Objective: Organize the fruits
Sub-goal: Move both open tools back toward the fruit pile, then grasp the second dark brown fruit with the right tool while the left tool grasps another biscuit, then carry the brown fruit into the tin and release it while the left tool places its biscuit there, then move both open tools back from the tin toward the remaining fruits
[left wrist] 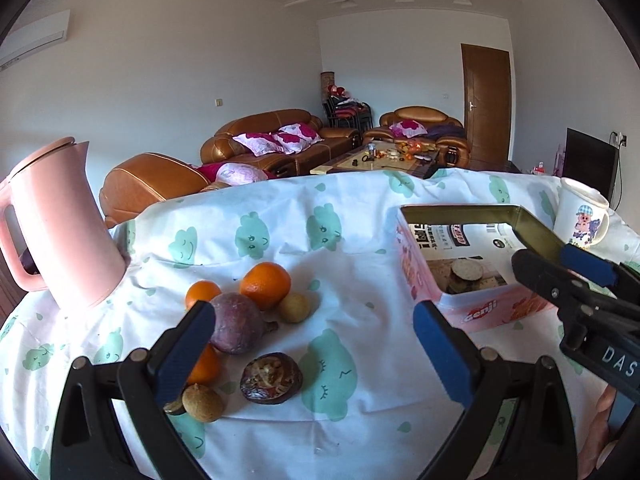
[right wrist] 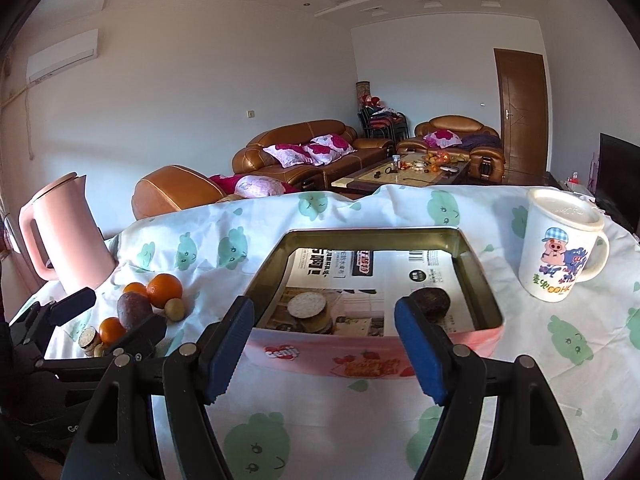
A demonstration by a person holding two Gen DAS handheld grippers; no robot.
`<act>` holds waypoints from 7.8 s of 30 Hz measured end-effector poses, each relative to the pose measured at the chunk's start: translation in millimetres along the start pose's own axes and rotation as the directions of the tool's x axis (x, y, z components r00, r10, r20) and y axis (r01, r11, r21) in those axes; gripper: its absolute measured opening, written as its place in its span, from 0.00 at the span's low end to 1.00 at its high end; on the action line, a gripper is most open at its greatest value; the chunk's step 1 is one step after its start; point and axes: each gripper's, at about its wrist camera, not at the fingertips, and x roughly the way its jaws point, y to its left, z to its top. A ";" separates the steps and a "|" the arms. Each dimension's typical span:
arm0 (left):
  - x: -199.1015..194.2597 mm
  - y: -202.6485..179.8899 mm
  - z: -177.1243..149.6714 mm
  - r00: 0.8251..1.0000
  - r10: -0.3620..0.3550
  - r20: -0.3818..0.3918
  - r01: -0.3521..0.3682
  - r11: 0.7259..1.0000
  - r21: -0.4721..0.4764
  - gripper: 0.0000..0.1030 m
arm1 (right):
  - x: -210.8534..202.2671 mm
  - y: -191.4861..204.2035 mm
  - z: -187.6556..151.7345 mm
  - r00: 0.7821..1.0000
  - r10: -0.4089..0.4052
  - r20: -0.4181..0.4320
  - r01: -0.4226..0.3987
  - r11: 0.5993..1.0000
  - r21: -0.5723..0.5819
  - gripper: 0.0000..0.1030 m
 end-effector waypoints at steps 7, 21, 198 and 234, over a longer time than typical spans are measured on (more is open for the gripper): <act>1.6 27.4 -3.1 1.000 0.023 -0.018 -0.023 0.999 -0.027 0.98 | 6.1 32.5 -5.5 0.998 0.048 -0.038 -0.048 0.999 0.000 0.72; 5.5 86.6 -11.1 0.996 0.068 -0.057 -0.073 0.993 -0.091 0.98 | 18.3 97.2 -9.8 0.996 0.059 -0.069 -0.065 0.994 -0.083 0.72; 30.5 -42.1 21.7 0.998 0.060 -0.007 -0.061 0.997 -0.057 1.00 | 37.5 -76.2 39.1 0.993 -0.097 0.063 0.094 0.994 0.058 0.76; 8.3 82.7 -6.8 0.987 0.149 -0.054 -0.156 0.976 -0.155 1.00 | 23.1 53.6 1.0 0.998 0.031 -0.056 -0.031 1.000 0.001 0.76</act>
